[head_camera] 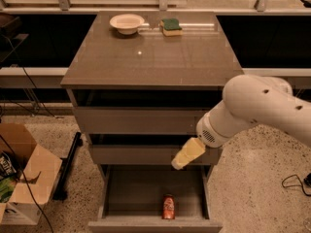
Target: Pick coke can from bottom drawer and place on counter
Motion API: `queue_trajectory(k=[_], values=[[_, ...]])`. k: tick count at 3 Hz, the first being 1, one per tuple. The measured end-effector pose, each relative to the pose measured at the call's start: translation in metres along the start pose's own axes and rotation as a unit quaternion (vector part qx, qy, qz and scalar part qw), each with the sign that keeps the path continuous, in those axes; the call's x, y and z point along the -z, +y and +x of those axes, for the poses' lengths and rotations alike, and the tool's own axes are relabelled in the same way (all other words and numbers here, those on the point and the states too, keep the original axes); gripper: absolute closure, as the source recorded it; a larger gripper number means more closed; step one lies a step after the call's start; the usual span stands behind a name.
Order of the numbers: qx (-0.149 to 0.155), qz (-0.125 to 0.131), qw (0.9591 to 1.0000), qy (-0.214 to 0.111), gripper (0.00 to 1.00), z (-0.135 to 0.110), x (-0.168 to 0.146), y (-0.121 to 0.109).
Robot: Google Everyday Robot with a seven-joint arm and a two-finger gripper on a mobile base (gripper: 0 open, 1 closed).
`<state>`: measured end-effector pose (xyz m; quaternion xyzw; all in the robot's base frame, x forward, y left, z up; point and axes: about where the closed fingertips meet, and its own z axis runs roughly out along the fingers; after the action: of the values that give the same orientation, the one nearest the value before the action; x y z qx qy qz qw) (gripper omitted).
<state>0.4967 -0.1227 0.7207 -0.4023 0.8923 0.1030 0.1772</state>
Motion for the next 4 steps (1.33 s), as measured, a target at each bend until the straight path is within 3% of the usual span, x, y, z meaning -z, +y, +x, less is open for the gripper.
queue_trajectory(k=[1,2,3,4], values=[[-0.039,-0.025,0.9989,0.001,0.0,0.012,-0.05,0.004],[-0.101,-0.071,0.9922,-0.013,0.0,0.041,-0.11,0.005],[-0.129,-0.096,0.9869,-0.016,0.0,0.062,-0.145,0.005],[-0.131,-0.1,0.9862,-0.014,0.0,0.064,-0.15,0.006]])
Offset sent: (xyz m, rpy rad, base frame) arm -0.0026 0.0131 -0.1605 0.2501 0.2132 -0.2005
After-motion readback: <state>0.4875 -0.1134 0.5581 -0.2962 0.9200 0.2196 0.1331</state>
